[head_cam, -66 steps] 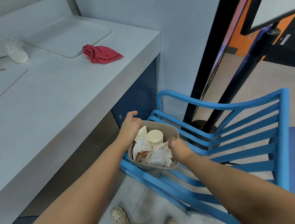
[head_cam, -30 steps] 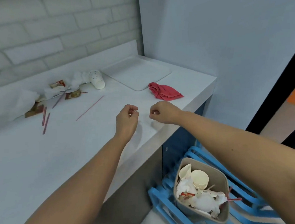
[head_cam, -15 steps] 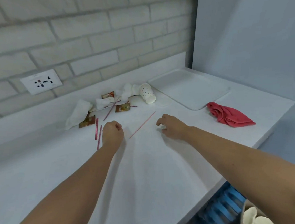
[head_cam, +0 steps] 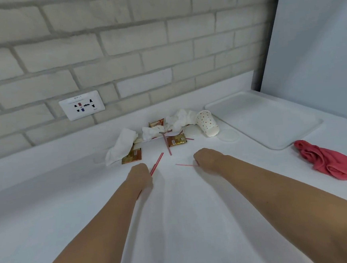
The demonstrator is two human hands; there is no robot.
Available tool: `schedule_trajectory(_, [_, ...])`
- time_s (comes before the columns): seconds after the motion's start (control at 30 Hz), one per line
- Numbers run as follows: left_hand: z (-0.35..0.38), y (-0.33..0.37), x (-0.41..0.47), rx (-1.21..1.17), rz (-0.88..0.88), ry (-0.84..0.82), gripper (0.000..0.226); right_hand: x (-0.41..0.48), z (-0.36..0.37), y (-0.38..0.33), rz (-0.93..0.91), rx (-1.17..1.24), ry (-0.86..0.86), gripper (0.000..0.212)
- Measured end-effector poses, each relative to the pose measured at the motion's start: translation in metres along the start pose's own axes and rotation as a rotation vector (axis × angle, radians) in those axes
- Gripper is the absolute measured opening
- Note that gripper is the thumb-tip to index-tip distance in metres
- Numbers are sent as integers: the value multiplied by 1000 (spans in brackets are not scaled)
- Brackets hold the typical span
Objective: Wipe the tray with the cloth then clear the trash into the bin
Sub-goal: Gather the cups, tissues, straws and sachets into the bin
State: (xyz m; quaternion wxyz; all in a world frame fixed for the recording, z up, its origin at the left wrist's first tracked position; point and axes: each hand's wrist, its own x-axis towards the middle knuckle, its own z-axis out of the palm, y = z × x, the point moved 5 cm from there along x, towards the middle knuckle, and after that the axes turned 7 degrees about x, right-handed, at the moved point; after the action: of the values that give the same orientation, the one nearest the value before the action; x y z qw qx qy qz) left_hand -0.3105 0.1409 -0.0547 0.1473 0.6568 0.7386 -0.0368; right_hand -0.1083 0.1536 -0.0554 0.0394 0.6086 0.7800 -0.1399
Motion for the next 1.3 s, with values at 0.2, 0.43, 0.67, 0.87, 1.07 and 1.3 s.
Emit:
schedule_trajectory(0.2, [9, 6, 4, 104, 83, 17, 17, 12, 5, -22, 3, 33, -77, 14])
schedule_trajectory(0.43, [10, -17, 23, -238, 35, -44, 12, 41, 2, -52, 25, 101, -9, 32])
schedule_trajectory(0.67, [21, -32, 36, -708, 22, -5, 23, 91, -28, -73, 114, 54, 164, 42])
schedule_trajectory(0.87, [17, -27, 45, -883, 38, -4, 19, 121, -11, -80, 212, 88, 18, 41])
schedule_trajectory(1.07, [19, -29, 51, -970, -72, 29, 26, 105, -8, -76, 218, 344, -46, 21])
schedule_trajectory(1.3, [7, 1, 17, -1025, 38, 64, 30, 42, -21, -44, 121, 797, -59, 15])
